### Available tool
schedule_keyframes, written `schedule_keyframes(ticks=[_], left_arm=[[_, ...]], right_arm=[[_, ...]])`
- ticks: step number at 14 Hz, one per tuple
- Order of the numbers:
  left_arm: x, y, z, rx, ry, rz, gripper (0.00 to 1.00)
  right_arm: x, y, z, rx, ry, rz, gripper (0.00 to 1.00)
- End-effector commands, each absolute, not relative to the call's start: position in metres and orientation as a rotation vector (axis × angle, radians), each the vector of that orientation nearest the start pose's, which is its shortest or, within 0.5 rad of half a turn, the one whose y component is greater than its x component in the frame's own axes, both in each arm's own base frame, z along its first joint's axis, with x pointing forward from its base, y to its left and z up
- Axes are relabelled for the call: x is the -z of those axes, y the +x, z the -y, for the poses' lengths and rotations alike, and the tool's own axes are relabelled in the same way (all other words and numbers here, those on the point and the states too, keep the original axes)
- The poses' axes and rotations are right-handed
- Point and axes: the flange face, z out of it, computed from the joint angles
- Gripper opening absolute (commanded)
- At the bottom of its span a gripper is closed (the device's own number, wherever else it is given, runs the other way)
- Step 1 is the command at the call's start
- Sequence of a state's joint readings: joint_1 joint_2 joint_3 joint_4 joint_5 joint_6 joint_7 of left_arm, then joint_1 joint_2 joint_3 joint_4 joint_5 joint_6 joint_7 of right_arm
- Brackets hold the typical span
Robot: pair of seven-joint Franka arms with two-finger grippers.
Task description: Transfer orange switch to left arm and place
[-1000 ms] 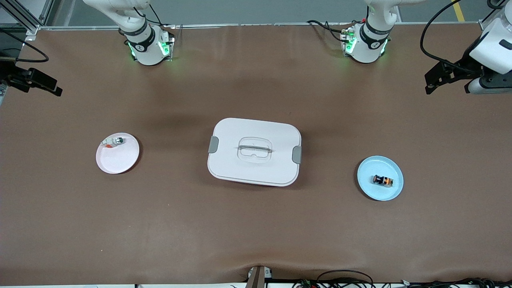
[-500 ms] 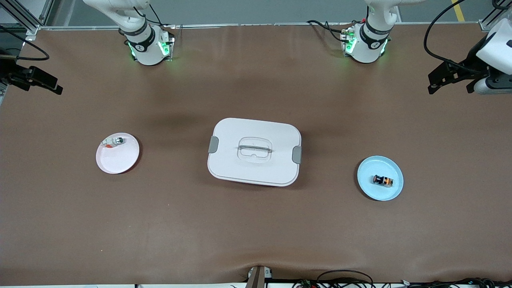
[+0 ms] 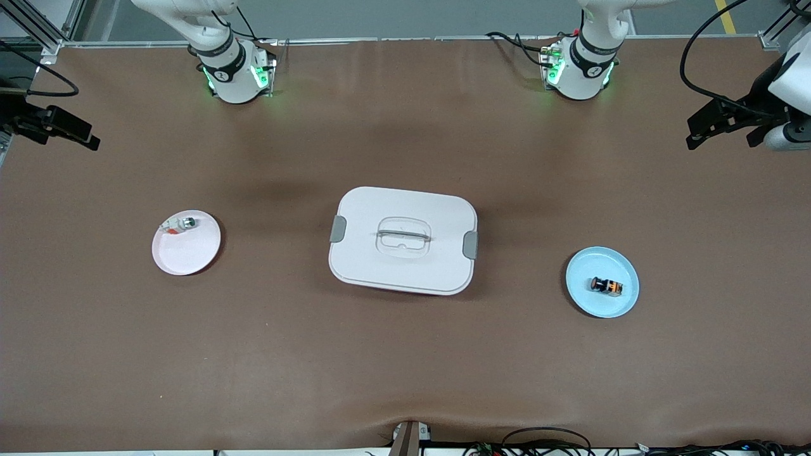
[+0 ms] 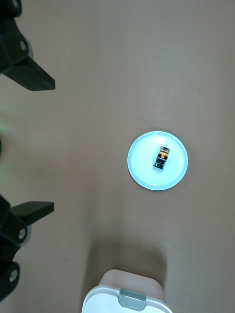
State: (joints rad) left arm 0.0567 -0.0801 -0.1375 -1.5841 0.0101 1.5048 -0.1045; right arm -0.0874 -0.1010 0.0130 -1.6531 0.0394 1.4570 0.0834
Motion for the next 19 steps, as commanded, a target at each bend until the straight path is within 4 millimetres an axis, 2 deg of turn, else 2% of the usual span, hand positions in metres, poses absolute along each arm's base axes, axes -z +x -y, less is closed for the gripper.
schedule_keyframes(ticks=[1, 19], left_arm=[[-0.6596, 0.5102, 0.043, -0.003, -3.138, 0.017, 1.0], [-0.6596, 0.5183, 0.046, -0.013, -3.162, 0.011, 1.0]], right_arm=[[-0.6334, 0.5017, 0.0347, -0.117, -3.078, -0.266, 1.0], [-0.6377, 0.5061, 0.0344, -0.048, -3.079, -0.265, 1.0]])
